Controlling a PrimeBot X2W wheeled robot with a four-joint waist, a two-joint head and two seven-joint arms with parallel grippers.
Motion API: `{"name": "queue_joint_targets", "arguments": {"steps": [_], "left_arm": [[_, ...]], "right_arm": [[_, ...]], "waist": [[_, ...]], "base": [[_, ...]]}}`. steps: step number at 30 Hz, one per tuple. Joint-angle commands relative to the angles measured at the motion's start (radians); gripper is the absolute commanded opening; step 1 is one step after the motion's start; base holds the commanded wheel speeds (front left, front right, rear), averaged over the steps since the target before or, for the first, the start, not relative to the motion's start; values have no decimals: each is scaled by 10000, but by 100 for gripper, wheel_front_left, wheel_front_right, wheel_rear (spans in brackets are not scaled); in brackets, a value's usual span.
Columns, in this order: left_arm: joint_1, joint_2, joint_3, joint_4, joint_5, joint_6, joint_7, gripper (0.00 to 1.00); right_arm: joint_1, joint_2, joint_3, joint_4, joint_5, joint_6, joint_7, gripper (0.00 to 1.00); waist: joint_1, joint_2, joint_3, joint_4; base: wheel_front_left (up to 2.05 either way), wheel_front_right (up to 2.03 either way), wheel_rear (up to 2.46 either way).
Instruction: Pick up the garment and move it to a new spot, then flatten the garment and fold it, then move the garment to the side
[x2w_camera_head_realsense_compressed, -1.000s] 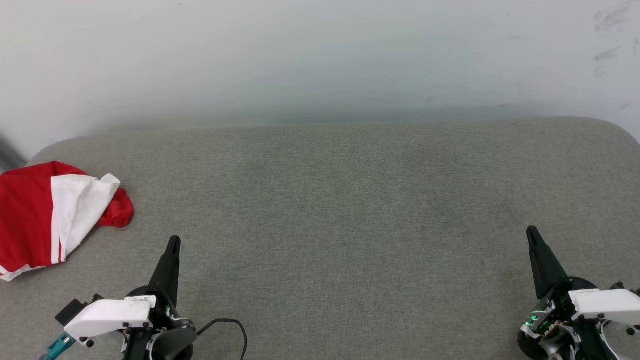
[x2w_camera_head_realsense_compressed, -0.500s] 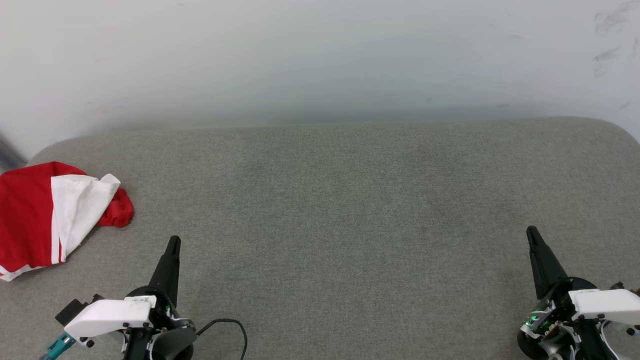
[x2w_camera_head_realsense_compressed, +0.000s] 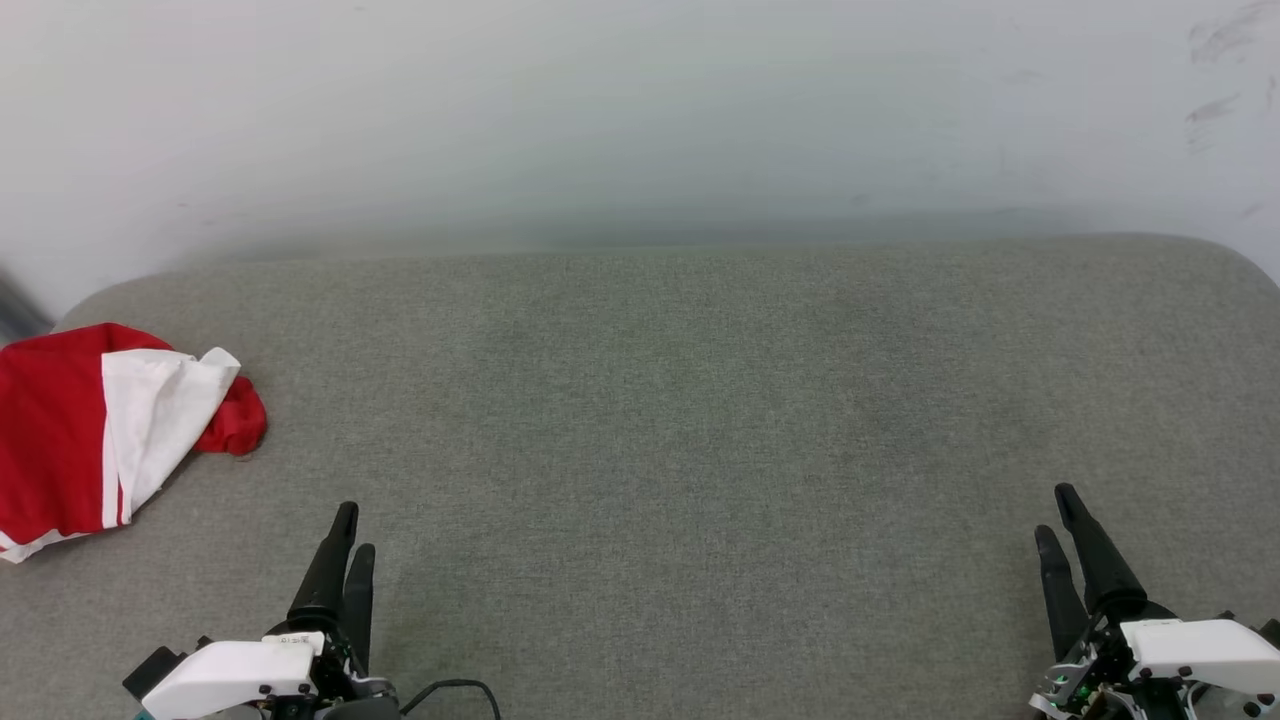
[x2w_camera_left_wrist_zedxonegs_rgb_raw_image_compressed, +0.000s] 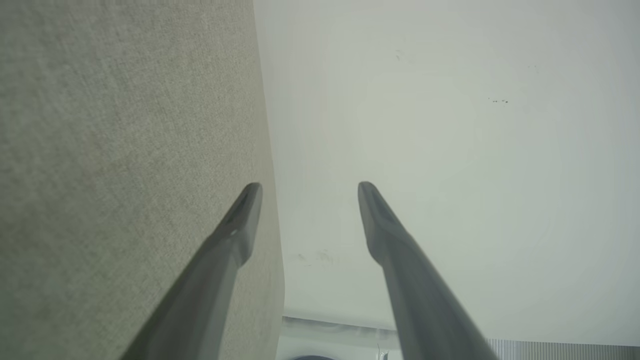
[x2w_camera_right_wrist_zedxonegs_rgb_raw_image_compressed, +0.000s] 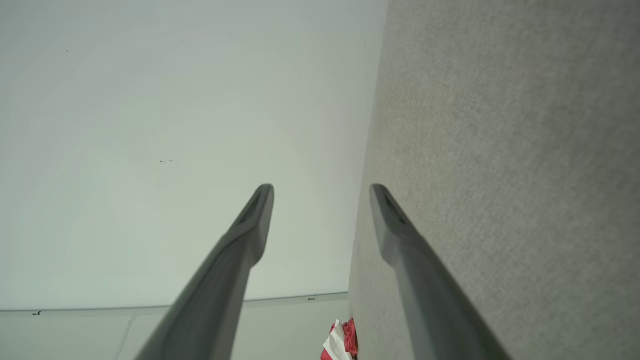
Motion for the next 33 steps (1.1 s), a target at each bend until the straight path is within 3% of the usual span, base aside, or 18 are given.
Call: {"name": "queue_joint_targets", "arguments": {"steps": [1,9,19,33], "left_arm": [[-82,18,-28,-255,90,-5,-110,100],[49,21,128,-390,448,-8,-493,100],[130,25,637,-481,1701,-12,-923,100],[-47,31,1693,-1279,4234,-11,-1455,100]], "right_arm": [[-89,-1,51,-218,-134,2,-125,100],[-30,0,122,-325,-971,2,-512,100],[-56,1,-106,-637,-2941,2,-944,100],[-198,2,461,-1961,-7530,3,-1483,100]], "waist": [[2,0,1,-4],[2,0,8,-22],[2,0,7,-32],[2,0,49,-42]], "base": [[0,0,0],[0,0,0],[0,0,0],[0,0,0]]}}
